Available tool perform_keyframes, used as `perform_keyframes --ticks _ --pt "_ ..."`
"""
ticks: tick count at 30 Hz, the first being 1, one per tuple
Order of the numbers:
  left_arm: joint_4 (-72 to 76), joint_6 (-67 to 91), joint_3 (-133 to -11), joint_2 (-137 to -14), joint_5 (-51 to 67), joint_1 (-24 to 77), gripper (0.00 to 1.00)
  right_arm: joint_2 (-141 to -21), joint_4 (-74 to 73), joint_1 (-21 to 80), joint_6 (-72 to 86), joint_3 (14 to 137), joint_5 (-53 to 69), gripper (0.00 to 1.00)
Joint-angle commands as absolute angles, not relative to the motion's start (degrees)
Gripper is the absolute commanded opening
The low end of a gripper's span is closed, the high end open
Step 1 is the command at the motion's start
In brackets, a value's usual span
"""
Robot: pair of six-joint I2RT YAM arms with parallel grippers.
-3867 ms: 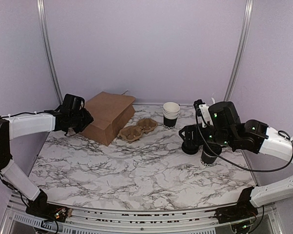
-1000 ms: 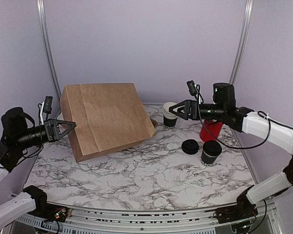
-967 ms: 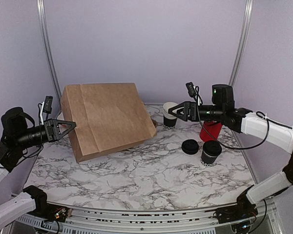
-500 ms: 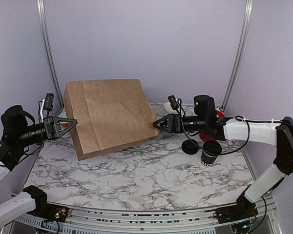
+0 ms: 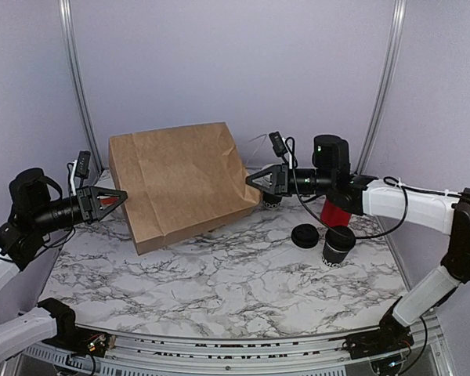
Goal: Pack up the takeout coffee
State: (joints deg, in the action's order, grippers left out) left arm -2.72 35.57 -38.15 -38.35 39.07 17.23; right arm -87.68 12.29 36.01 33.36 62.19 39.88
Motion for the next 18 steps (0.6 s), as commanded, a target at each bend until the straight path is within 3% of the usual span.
perform_keyframes --ticks 1,3,6,12,18 --pt "-2.49 34.0 -37.44 -39.93 35.61 17.48 0.22 -82.15 3.98 38.16 28.26 70.54 35.2 0.0" --pt "-4.94 33.01 -37.59 -40.16 33.03 17.42 0.48 -80.99 -0.02 38.66 25.71 73.29 32.55 0.0" --pt "-9.52 31.61 -38.04 -40.18 27.15 17.48 0.74 -80.64 -8.05 40.18 20.49 78.77 28.47 0.0" --pt "-20.77 30.86 -40.81 -41.17 8.92 17.49 0.81 -85.75 -24.83 51.63 8.54 96.04 15.77 0.0" --pt "-23.57 30.98 -43.4 -40.41 5.47 17.46 0.82 -96.22 -39.21 64.54 -0.18 113.5 2.32 0.0"
